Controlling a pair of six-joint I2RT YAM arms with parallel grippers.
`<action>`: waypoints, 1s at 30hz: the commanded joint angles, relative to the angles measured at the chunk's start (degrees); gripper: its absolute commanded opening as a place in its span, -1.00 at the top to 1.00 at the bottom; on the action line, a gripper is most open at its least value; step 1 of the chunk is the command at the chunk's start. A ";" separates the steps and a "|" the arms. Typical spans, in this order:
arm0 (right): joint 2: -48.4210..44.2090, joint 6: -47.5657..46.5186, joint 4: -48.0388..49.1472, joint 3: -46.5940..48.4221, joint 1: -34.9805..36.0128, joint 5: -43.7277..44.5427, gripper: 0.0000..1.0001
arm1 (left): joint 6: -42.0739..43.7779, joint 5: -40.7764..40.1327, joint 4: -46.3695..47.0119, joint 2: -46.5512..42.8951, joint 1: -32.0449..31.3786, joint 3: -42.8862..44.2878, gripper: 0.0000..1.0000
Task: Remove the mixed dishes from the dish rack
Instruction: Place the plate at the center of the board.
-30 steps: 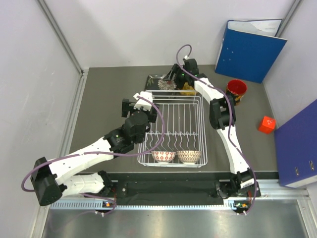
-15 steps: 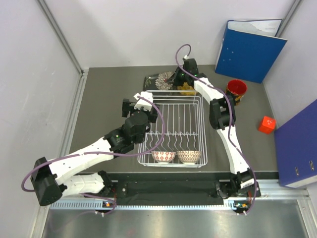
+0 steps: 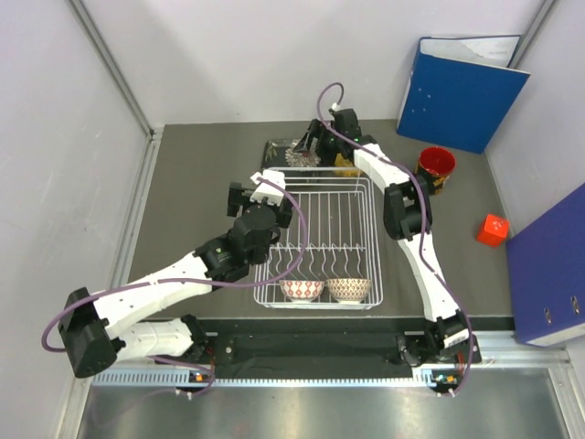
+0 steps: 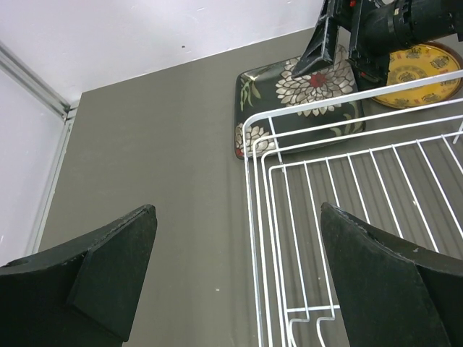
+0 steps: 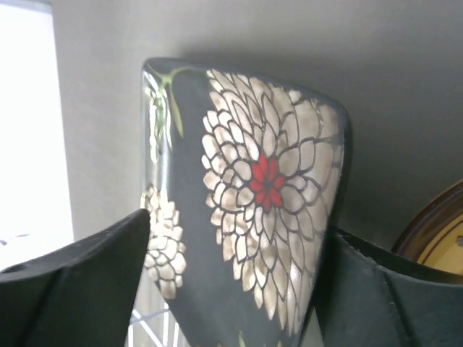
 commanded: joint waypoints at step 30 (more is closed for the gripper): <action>-21.20 -12.12 1.44 -11.81 0.59 12.62 -0.97 | 0.06 1.08 0.64 0.97 0.21 1.83 -0.98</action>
